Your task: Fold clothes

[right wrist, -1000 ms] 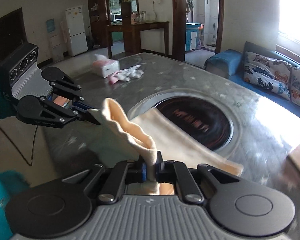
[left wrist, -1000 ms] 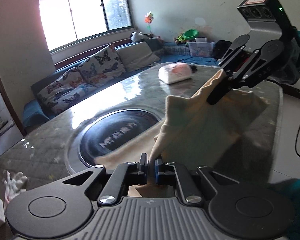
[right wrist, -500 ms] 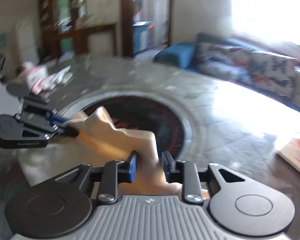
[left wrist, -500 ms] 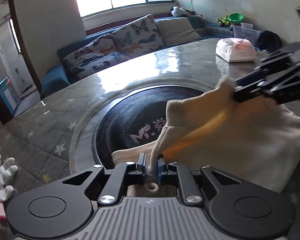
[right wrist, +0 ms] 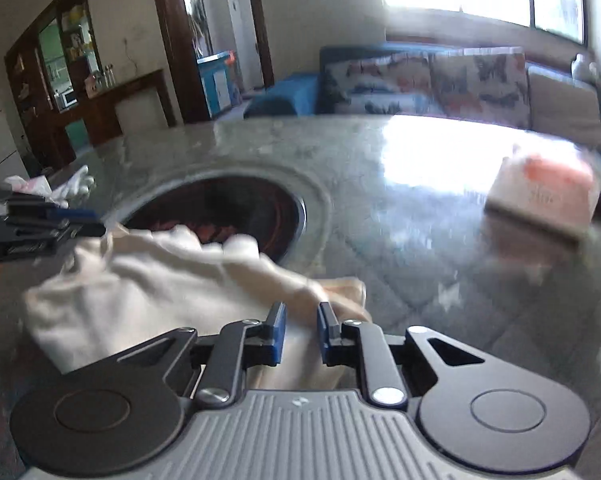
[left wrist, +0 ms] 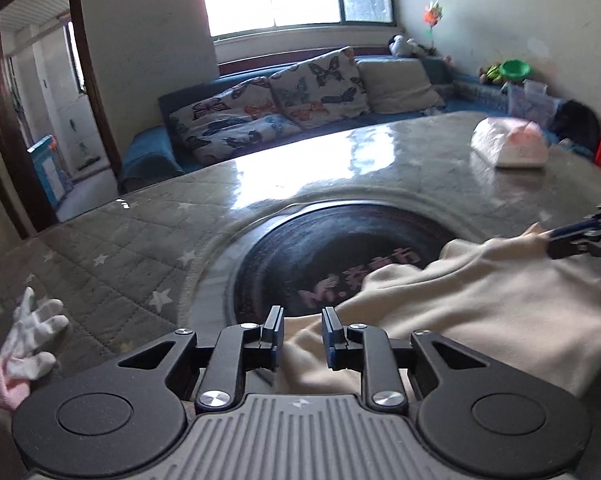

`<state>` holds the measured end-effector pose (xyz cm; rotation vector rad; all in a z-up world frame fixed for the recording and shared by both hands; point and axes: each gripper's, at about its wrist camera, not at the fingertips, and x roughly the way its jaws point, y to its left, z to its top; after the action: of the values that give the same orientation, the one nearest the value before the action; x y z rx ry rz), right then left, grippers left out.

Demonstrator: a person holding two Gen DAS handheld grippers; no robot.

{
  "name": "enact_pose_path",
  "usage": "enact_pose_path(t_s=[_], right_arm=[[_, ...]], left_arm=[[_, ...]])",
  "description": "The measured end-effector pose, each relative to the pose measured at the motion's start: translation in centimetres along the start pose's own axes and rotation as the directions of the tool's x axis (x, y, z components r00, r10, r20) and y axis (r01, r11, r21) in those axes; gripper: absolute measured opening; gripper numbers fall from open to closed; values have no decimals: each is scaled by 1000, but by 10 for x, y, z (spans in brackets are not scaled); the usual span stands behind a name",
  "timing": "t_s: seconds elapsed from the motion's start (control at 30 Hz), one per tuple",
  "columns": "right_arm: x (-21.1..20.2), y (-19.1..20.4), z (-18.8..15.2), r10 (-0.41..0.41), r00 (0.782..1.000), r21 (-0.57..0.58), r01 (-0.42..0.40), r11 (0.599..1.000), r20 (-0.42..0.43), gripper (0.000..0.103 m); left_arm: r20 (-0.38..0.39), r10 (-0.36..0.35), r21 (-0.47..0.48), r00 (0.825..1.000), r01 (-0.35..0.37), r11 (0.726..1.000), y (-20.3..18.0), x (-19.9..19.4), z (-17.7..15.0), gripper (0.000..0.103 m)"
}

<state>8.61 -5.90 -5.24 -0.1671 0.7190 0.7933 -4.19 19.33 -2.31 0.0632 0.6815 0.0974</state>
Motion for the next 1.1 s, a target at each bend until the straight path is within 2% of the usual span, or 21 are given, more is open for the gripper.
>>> enact_pose_path(t_s=[0.1,0.27,0.37,0.47,0.57,0.67,0.9,0.97,1.1], right_arm=[[6,16,14,45,999,-37,-44,998,13,16],[39,39,23,64,998,-73,-66,995,-24,16],[51,43,21,37,998,-86,-41,995,-43,17],[38,54,20,51,998,-121,-53,991,-22,17],[20,71,10,94,995,-188,-96,977,-21,17],[8,88,-5,125,992,-234,-129,964,-33,17],[-21,111,-41,84,996,-332,-73,941,20,17],[-33,110,-44,83,996,-326,-65,943,41,17],[-32,100,-54,71,997,-286,-62,956,20,17]], left_arm=[[-6,-78,-11,997,78,997,-11,1,5,23],[-59,-109,-24,992,108,994,-28,32,10,24],[-80,-91,-53,993,87,995,-26,47,9,24],[-66,-95,-65,993,91,994,-26,40,11,23],[-40,-113,-48,993,111,993,-32,30,11,23],[-44,-110,-13,993,110,994,-44,33,9,24],[-40,-90,-23,995,89,996,-45,34,4,24],[-29,-87,-32,996,86,996,-43,27,3,24],[-14,-97,-46,995,96,994,-47,10,-3,24]])
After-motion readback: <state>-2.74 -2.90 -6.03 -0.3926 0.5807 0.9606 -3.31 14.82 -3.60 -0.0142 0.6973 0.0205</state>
